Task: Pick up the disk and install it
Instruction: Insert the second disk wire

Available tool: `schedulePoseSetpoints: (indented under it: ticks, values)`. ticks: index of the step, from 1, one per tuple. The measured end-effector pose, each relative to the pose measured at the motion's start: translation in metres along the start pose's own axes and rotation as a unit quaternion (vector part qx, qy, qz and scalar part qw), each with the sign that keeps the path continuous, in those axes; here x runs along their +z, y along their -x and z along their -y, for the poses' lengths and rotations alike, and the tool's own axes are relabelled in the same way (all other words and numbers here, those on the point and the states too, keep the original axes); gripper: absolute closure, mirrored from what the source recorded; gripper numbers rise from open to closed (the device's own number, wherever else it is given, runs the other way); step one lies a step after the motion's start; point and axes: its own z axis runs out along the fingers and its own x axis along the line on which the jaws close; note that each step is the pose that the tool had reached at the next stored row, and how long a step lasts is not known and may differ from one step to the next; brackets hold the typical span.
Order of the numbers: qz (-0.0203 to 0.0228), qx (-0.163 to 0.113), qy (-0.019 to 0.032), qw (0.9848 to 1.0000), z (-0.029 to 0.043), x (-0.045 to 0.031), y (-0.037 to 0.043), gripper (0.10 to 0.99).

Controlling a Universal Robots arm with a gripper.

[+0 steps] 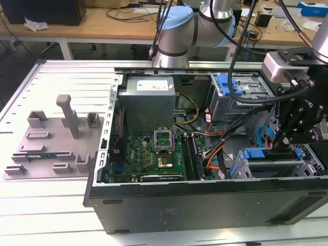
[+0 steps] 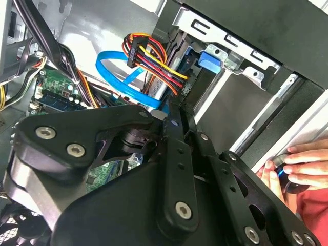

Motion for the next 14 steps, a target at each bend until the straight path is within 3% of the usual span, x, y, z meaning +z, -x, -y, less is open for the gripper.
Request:
schedulePoseSetpoints:
  ticks: [14]
  values:
    - [-0.0001, 0.000, 0.0000, 1.0000, 0.0006, 0.0073, 0.0001, 0.925]
